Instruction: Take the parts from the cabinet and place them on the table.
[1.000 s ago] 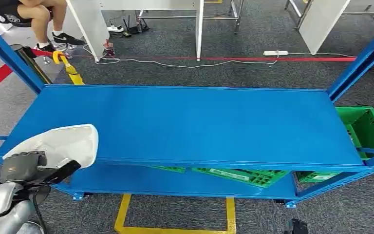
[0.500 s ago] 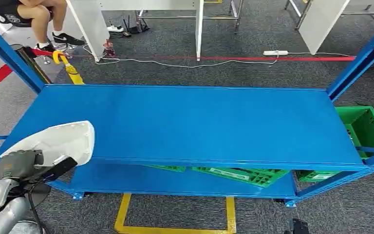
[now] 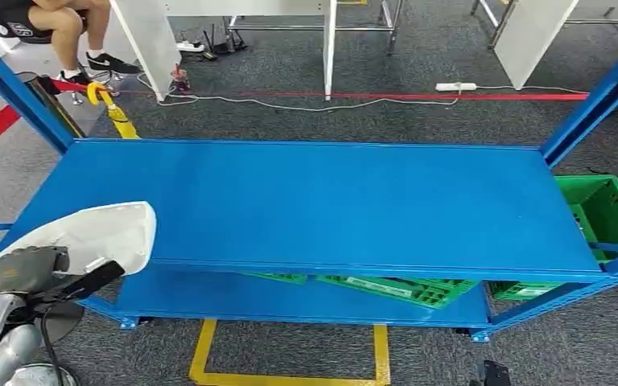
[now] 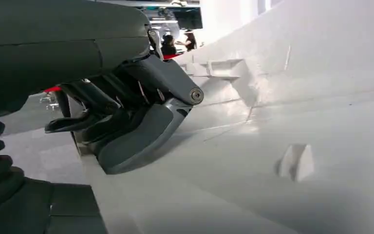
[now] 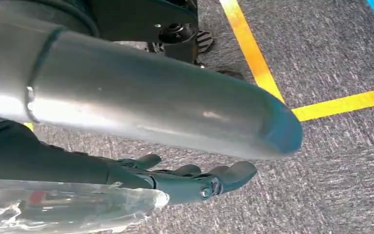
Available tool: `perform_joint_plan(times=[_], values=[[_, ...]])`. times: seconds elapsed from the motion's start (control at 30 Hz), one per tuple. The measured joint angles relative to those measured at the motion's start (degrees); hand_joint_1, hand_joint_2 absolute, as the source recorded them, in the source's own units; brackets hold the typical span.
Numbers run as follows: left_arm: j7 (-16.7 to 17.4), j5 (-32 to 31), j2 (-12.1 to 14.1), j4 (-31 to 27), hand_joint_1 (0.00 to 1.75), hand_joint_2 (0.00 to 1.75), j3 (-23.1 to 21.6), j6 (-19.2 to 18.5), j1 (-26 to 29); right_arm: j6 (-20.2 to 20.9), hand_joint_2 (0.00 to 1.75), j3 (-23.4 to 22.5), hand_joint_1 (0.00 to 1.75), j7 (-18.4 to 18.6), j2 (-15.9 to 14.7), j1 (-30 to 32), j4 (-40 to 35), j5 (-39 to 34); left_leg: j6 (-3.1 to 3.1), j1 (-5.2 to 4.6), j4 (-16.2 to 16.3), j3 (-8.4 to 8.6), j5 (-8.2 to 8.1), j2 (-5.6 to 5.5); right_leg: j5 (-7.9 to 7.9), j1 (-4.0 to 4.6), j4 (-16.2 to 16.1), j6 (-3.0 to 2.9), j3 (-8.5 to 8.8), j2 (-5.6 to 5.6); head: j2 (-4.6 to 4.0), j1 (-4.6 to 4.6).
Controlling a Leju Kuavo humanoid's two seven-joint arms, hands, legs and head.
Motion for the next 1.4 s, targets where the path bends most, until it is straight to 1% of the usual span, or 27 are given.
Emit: perform_joint_plan(times=[0.23, 0.37, 0.43, 0.47, 0.6, 0.67, 0.73, 0.8, 0.87, 0.9, 0.93, 1.0, 1.13, 1.23, 1.3, 1.37, 1.4], values=[[-1.3, 0.7, 0.6, -0.2, 1.75, 1.75, -0.3, -0.2, 0.1, -1.4, 0.0, 0.0, 0.0, -0.1, 0.0, -0.1, 0.0, 2.2, 0.01, 0.0, 0.0, -0.08, -0.01, 0.0, -0.01, 0.0, 0.0, 0.0, -0.05, -0.01, 0.0, 0.02], [-1.7, 1.1, 0.5, -0.9, 1.75, 1.75, -0.7, -0.7, 0.2, -2.4, 0.0, 1.3, 0.0, -2.8, 0.3, -0.7, -0.5, 6.1, 0.01, 0.0, 0.0, -0.13, 0.0, -0.01, 0.0, -0.01, 0.0, 0.01, -0.09, 0.0, 0.0, 0.02], [-1.8, 1.1, 0.5, -1.3, 1.75, 1.75, -1.0, -0.9, 0.3, -3.1, 0.0, 2.5, 0.0, -5.3, 0.5, -1.5, -1.2, 8.0, 0.02, 0.0, 0.0, -0.13, 0.02, -0.01, 0.01, -0.01, 0.0, 0.01, -0.1, 0.0, 0.0, 0.02], [-1.8, 1.1, 0.5, -1.6, 1.75, 1.75, -1.2, -1.0, 0.3, -3.7, 0.0, 3.2, 0.0, -5.8, 0.6, -2.1, -1.6, 8.8, 0.02, -0.01, 0.0, -0.13, 0.02, -0.01, 0.02, -0.01, 0.0, 0.01, -0.12, 0.0, 0.0, 0.02], [-1.8, 1.1, 0.5, -2.7, 1.75, 1.75, -1.8, -1.2, -0.4, -4.2, 0.0, 4.9, 0.0, -5.8, 1.3, -3.8, -2.5, 9.4, 0.04, -0.01, 0.0, -0.11, 0.04, -0.06, 0.03, -0.01, 0.0, 0.02, -0.06, -0.04, 0.0, 0.04], [-1.8, 1.2, 0.5, -2.9, 1.75, 1.75, -1.8, -1.2, -1.4, -4.2, 0.0, 5.2, 0.0, -5.9, 1.4, -4.0, -2.8, 9.5, 0.02, -0.01, 0.0, -0.08, 0.03, -0.01, 0.16, -0.02, 0.0, -0.15, -0.08, 0.05, 0.0, -0.02], [-1.8, 1.2, 0.5, -3.1, 1.75, 1.75, -1.9, -1.3, -1.9, -4.2, 0.0, 5.7, 0.0, -6.1, 1.5, -3.9, -3.0, 9.7, 0.0, -0.01, 0.0, -0.05, 0.0, 0.24, 0.18, -0.01, 0.1, -0.15, -0.14, 0.26, 0.0, 0.02], [-1.8, 1.2, 0.4, -3.3, 1.75, 1.75, -2.0, -1.5, -2.4, -5.4, 0.0, 6.4, 0.0, -8.4, 1.7, -3.9, -3.4, 11.4, 0.0, -0.01, 0.0, -0.05, -0.01, 0.35, 0.19, -0.02, 0.1, -0.14, -0.19, 0.36, 0.0, 0.0], [-1.8, 0.9, 0.3, -3.3, 1.75, 1.75, -2.3, -1.9, -3.1, -7.8, 0.0, 8.1, 0.0, -11.8, 2.0, -4.4, -4.8, 14.4, -0.01, -0.01, 0.0, -0.07, -0.03, 0.37, 0.18, -0.01, 0.1, -0.14, -0.21, 0.38, 0.0, 0.0], [-1.8, 0.4, 0.1, -3.3, 1.75, 1.75, -2.5, -2.2, -3.5, -9.0, 0.0, 8.9, 0.0, -12.8, 2.5, -4.8, -6.0, 15.8, -0.06, -0.01, 0.0, -0.07, -0.06, 0.39, 0.18, -0.01, 0.1, -0.14, -0.23, 0.42, 0.0, 0.04], [-1.8, 0.1, -0.1, -3.3, 1.75, 1.75, -2.9, -2.7, -4.1, -9.8, 0.0, 10.1, 0.0, -12.6, 3.2, -5.1, -8.3, 17.0, -0.06, -0.01, 0.0, -0.08, -0.06, 0.41, 0.18, -0.01, 0.1, -0.14, -0.27, 0.45, 0.0, 0.0], [-1.8, -0.8, -0.8, -3.2, 1.75, 1.75, -4.0, -3.1, -5.8, -9.9, 0.0, 13.6, 0.0, -10.6, 4.9, -6.0, -14.2, 17.9, -0.06, -0.01, 0.0, -0.08, -0.07, 0.49, 0.18, -0.01, 0.1, -0.14, -0.3, 0.5, 0.0, 0.02], [-1.8, -1.5, -1.9, -2.8, 1.75, 1.75, -5.6, -3.0, -8.4, -9.6, 0.0, 19.1, 0.0, -7.6, 7.1, -6.8, -21.8, 16.3, -0.06, -0.01, 0.0, -0.07, -0.07, 0.49, 0.15, -0.01, 0.1, -0.17, -0.3, 0.47, 0.0, 0.0], [-1.5, -2.0, -2.2, -2.2, 1.75, 1.75, -6.4, -2.4, -9.1, -11.2, 0.0, 21.2, 0.0, -6.2, 7.4, -6.2, -23.1, 13.1, -0.11, 0.0, 0.0, -0.1, -0.11, 0.49, 0.12, 0.0, 0.1, -0.19, -0.31, 0.48, 0.0, 0.0], [-1.5, -2.0, -2.2, -2.0, 1.75, 1.75, -6.7, -1.7, -9.1, -12.9, 0.0, 21.4, 0.0, -5.4, 7.2, -6.0, -22.6, 10.4, -0.11, -0.01, 0.0, -0.09, -0.17, 0.49, 0.09, 0.0, 0.1, -0.22, -0.31, 0.53, 0.0, 0.0], [-1.5, -1.4, -2.1, -1.8, 1.75, 1.75, -6.7, -0.7, -8.8, -14.8, 0.0, 21.1, 0.0, -4.8, 5.9, -6.0, -20.0, 7.9, -0.06, -0.01, 0.0, -0.09, -0.25, 0.49, 0.05, -0.01, 0.0, -0.18, -0.27, 0.52, 0.0, 0.02], [-1.6, -1.2, -1.8, -1.8, 1.75, 1.75, -6.7, -0.5, -8.4, -14.8, 0.0, 20.5, 0.0, -4.8, 5.2, -5.9, -18.4, 6.8, -0.02, -0.01, 0.0, -0.08, -0.28, 0.49, 0.03, -0.02, 0.0, -0.16, -0.27, 0.52, 0.0, 0.0]])
